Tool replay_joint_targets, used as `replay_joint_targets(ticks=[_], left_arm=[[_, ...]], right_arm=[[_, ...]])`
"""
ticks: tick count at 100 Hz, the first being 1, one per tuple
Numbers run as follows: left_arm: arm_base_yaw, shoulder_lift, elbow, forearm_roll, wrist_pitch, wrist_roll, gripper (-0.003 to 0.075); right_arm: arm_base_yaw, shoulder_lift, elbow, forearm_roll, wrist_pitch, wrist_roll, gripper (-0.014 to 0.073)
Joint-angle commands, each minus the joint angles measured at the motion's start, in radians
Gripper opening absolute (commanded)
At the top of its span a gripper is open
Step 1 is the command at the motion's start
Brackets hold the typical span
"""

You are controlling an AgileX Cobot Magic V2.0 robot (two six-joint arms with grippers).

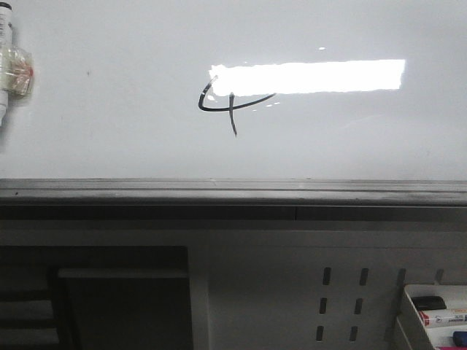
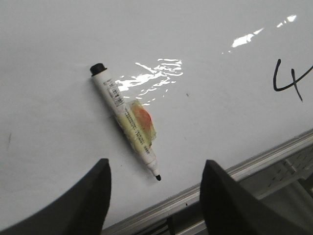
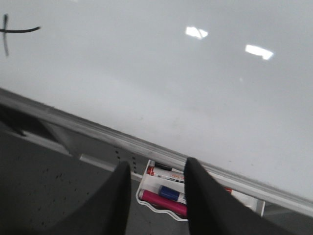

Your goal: Write number 4 on whiteboard

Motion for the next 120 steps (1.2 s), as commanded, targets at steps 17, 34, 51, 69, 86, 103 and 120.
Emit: replay_joint_targets(ticks=[17,34,51,69,86,103,120], left_arm=[[0.002,-0.099,0.216,-0.086,-0.350,-0.038,0.0237],[0.002,-0.115,0.354,-0.215,-0.614,-0.038,0.0087],[0.002,-0.115,0.369,-0.167,-0.639,-0.033,-0.0020],[0.002,-0.115,0.369,-0.167,-0.639,-0.033,-0.0020],[0.002,-0.115,0.369,-0.167,-0.639,-0.033,-0.0020],[-0.047,-0.203,0.425,-0.169,-0.665,-0.033,-0.0020],[-0.004,-0.426,0.620,-0.148,-0.796,-0.031,-0.0020]], right_arm=[[-0.058,-0.226,0.167,0.002,-0.317,0.029,0.0141],[-0.058,-0.319,0.297,0.014,-0.500,0.029,-0.0072],[-0.058,-0.327,0.375,0.028,-0.607,0.029,-0.0071],[-0.058,-0.327,0.390,0.028,-0.575,0.029,-0.0071],[-0.058,-0.327,0.390,0.028,-0.575,0.029,-0.0071],[-0.058,-0.327,0.390,0.028,-0.575,0.029,-0.0071],[-0.058,-0.327,0.390,0.028,-0.575,0.029,-0.0071]])
